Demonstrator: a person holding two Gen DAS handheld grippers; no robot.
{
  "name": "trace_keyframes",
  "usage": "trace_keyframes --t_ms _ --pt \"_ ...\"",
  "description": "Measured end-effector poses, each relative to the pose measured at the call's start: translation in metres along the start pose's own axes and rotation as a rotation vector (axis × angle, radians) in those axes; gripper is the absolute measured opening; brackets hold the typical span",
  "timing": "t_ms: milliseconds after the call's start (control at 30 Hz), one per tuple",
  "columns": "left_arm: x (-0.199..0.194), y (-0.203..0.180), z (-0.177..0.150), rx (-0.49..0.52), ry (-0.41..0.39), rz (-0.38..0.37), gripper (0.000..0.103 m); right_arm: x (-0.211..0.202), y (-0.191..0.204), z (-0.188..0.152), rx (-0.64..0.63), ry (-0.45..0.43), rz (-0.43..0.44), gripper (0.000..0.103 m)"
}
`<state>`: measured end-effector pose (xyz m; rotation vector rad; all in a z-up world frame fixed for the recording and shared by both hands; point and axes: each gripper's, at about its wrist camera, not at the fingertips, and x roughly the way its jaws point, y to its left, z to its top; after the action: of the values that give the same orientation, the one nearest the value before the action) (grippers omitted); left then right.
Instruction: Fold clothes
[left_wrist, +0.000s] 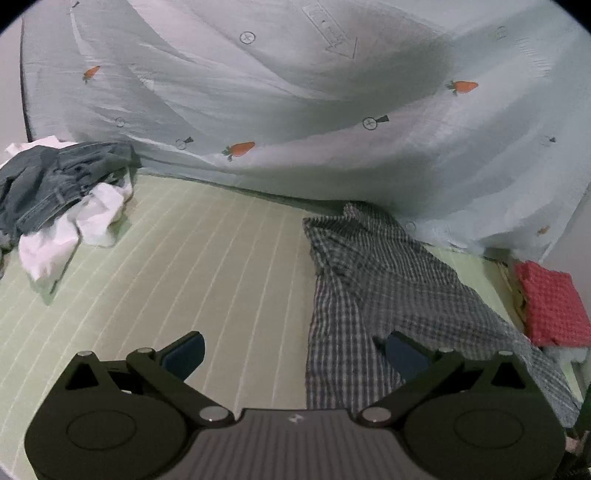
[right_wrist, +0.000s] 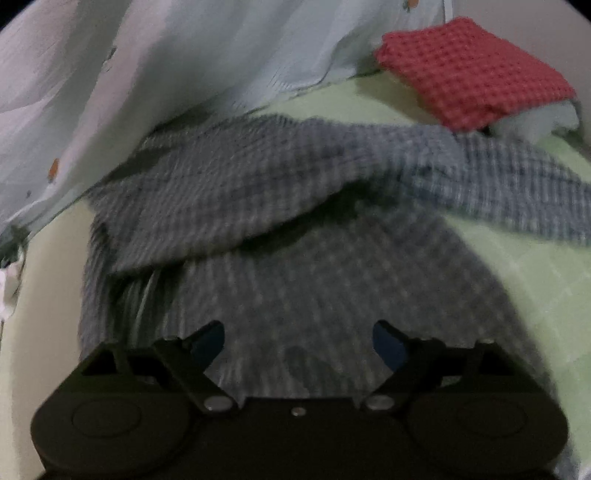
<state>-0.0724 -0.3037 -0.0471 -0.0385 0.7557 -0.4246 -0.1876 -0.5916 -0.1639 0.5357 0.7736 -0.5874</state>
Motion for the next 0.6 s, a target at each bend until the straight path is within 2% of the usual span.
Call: trace_keyframes --t_ms 167,267,433,533,600 --pt "0.05 -0.009 0.027 -0.025 0.026 0.019 0.103 0.022 -0.027 0.057 0.027 -0.098 -0.064 0.089" --pt "0.088 -0.01 0.046 -0.046 0.057 0.038 0.103 0.042 -0.051 0.091 0.052 -0.134 -0.135 0.091" --pt "0.148 -0.008 0.08 -0.037 0.089 0.086 0.103 0.083 -0.09 0.132 0.076 -0.108 -0.228 0.091" --pt "0.185 -0.006 0.101 -0.026 0.106 0.112 0.103 0.106 -0.097 0.141 0.044 -0.076 -0.262 0.091" --pt "0.21 -0.004 0.113 -0.039 0.124 0.115 0.103 0.116 -0.098 0.142 0.034 -0.048 -0.25 0.087"
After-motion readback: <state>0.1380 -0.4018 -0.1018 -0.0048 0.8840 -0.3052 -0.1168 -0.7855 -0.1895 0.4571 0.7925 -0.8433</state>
